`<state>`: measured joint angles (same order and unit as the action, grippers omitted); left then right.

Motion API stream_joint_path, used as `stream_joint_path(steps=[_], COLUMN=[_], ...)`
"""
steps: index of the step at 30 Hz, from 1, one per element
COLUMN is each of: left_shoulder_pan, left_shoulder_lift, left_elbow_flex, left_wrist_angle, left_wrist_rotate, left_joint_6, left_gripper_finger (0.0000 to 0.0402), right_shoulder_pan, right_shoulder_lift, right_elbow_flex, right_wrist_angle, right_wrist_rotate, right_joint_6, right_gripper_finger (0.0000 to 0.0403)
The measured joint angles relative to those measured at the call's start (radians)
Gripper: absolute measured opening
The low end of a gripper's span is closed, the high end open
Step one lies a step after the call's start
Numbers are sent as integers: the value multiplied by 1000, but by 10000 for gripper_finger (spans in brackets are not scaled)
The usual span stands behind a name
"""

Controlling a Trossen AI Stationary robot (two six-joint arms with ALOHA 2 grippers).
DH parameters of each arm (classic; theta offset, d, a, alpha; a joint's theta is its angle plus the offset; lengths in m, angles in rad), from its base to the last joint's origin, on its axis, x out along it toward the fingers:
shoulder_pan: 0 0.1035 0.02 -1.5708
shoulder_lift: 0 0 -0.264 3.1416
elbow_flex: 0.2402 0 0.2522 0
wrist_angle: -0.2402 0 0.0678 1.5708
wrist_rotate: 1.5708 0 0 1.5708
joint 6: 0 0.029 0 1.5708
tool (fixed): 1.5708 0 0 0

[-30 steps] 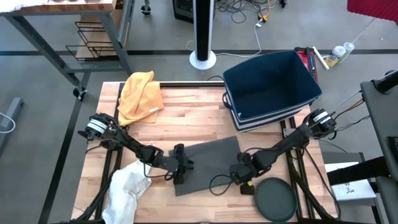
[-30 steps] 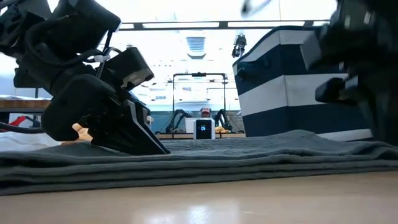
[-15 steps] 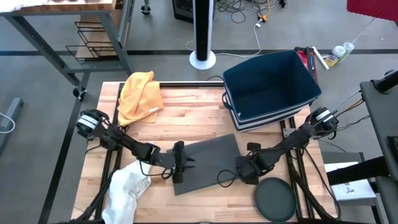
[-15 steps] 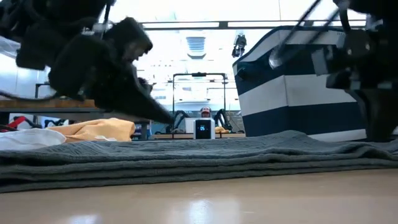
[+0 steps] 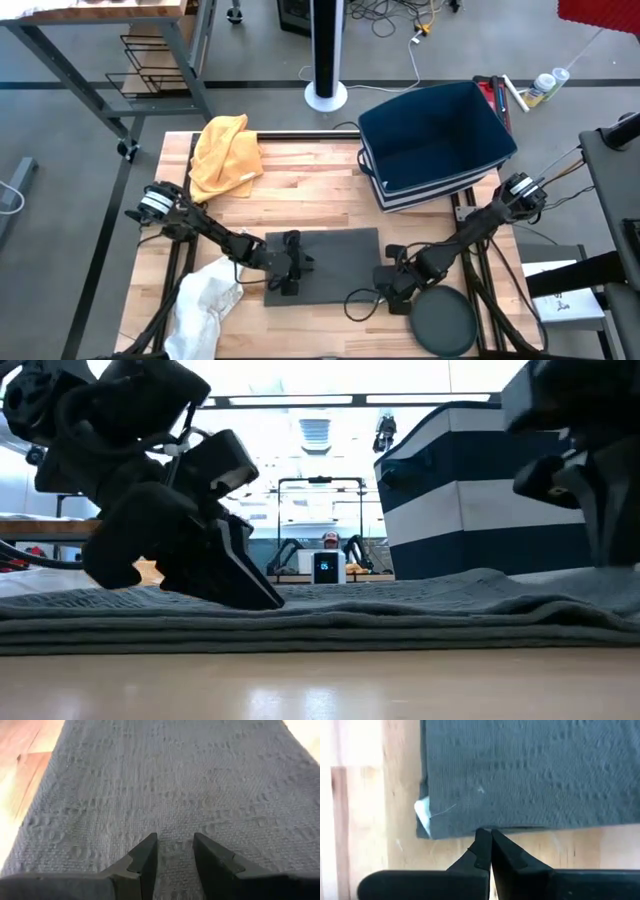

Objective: Fold kitchen towel into neat rectangle
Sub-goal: Fold the gray towel

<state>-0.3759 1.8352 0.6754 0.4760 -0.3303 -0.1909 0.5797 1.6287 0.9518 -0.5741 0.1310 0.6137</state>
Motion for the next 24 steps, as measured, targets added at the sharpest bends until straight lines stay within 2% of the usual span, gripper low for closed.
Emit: stream_joint_path(steps=[5, 7, 11, 14, 19, 24], left_shoulder_pan=[0, 0, 1, 4, 4, 2], left_shoulder_lift=[-19, -19, -5, 27, 111, 221], left_elbow_flex=[7, 20, 73, 129, 249, 387], left_wrist_angle=[3, 1, 11, 7, 8, -10], left_wrist_rotate=[0, 1, 9, 36, 87, 177], left_joint_6=[4, 4, 16, 28, 45, 67], left_gripper_finger=[119, 119, 119, 119, 119, 119], right_shoulder_pan=[-2, -2, 1, 1, -2, -24], right_shoulder_lift=[17, 24, 23, 10, -2, -2], right_elbow_flex=[-49, -51, -24, 7, 28, 23], right_wrist_angle=[13, 98, 273, 184, -119, -239], right_wrist_rotate=[1, -26, -122, -123, 19, 195], right_joint_6=[109, 129, 62, 21, 65, 91], right_gripper_finger=[0, 0, 0, 0, 0, 0])
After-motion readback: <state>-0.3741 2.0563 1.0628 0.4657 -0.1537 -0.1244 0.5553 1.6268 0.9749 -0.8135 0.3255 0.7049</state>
